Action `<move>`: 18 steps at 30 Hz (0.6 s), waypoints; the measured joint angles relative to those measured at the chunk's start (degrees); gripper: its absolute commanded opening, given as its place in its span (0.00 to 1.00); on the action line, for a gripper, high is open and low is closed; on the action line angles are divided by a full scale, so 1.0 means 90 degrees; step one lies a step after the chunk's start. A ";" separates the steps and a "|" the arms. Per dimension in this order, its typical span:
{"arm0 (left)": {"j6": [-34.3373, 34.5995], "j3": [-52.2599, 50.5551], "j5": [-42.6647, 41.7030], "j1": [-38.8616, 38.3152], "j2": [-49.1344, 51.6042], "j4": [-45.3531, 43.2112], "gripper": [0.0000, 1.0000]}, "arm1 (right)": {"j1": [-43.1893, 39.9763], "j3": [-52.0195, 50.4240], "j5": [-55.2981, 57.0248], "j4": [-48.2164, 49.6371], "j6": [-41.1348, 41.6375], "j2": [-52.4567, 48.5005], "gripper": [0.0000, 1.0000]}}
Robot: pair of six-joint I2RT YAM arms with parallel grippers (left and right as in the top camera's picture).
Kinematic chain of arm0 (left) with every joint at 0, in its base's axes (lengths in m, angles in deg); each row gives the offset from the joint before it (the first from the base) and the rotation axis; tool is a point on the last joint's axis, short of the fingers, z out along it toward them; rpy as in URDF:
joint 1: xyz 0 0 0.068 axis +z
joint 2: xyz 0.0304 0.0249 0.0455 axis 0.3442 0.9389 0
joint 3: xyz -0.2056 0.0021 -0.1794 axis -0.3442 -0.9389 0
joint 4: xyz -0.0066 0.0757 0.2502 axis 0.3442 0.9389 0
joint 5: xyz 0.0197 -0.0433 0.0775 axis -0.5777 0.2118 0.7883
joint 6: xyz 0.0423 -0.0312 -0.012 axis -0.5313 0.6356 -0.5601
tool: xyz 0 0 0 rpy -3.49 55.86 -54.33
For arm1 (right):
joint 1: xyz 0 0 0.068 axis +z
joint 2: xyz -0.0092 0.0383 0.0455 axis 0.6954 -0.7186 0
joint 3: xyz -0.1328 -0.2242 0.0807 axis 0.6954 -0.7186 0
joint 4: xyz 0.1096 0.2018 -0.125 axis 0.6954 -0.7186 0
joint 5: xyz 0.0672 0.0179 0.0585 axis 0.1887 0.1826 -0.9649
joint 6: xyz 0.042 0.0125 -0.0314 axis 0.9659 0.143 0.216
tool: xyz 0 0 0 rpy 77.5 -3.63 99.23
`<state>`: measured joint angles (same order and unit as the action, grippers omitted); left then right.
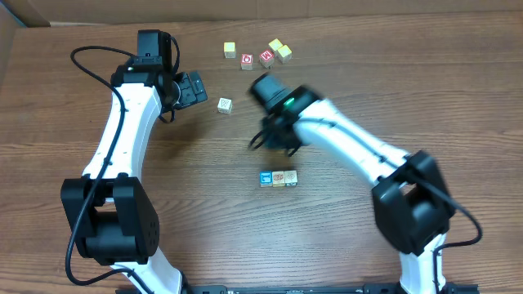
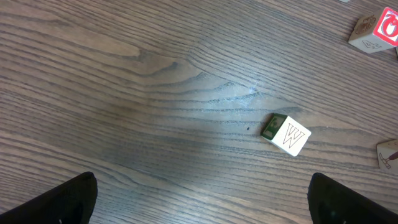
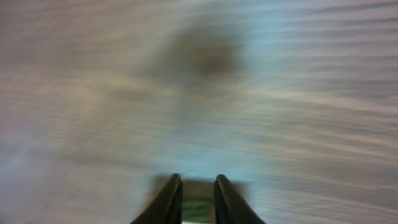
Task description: Flip 5 blocks
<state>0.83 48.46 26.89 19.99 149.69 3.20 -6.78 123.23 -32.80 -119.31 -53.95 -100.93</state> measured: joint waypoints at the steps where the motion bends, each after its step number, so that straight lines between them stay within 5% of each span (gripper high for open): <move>1: 0.0000 0.0000 0.0002 0.0000 0.0000 0.0000 1.00 | -0.0260 0.0000 0.0002 -0.0080 -0.0085 0.0007 0.31; 5: 0.0000 0.0000 0.0000 0.0000 0.0000 0.0000 1.00 | -0.1328 0.0000 0.0012 -0.0466 -0.0367 0.0007 0.54; 9: 0.0000 0.0000 0.0002 0.0000 0.0000 0.0000 1.00 | -0.2370 0.0000 0.0053 -0.0777 -0.0658 0.0007 1.00; 18: 0.0000 0.0000 0.0002 0.0000 0.0000 -0.0002 1.00 | -0.4163 0.0000 0.0075 -0.0828 -0.0920 0.0007 1.00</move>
<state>0.83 48.46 26.91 19.99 149.69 3.18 -44.25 123.23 -32.13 -126.77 -62.24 -100.87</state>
